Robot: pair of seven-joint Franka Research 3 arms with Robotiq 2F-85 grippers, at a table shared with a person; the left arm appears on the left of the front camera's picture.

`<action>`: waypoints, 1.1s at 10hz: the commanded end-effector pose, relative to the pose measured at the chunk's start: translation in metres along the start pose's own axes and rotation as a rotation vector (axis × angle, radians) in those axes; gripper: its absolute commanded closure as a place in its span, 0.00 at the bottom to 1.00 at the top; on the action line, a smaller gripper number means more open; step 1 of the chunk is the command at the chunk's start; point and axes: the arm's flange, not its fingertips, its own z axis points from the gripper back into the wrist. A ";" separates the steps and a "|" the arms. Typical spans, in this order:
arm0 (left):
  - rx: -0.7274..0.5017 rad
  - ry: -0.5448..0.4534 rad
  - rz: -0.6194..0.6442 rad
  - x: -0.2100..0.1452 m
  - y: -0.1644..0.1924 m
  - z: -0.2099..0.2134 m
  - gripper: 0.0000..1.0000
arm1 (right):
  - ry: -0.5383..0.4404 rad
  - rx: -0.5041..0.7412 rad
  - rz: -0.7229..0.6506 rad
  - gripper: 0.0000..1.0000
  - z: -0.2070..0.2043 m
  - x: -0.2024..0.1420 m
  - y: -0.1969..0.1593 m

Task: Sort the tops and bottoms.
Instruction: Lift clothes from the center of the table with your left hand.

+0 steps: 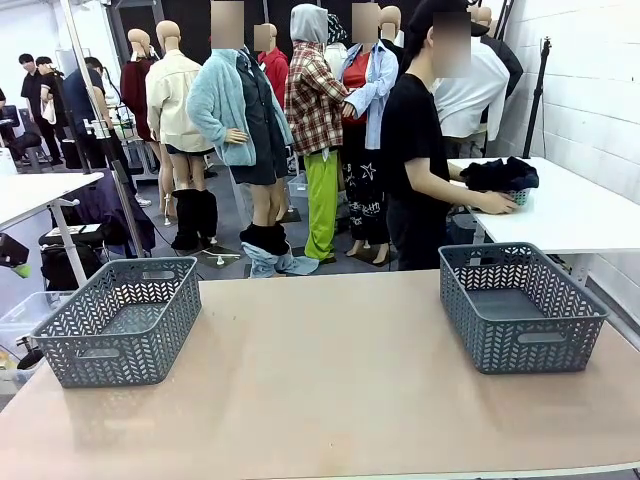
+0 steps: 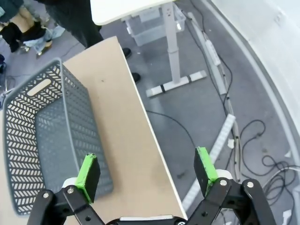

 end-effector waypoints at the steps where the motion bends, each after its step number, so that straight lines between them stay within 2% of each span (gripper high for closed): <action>1: 0.008 -0.022 -0.016 0.000 -0.002 0.007 0.00 | -0.012 0.003 0.006 0.00 0.005 0.002 -0.002; 11: 0.008 -0.022 -0.016 0.000 -0.002 0.007 0.00 | -0.012 0.003 0.006 0.00 0.005 0.002 -0.002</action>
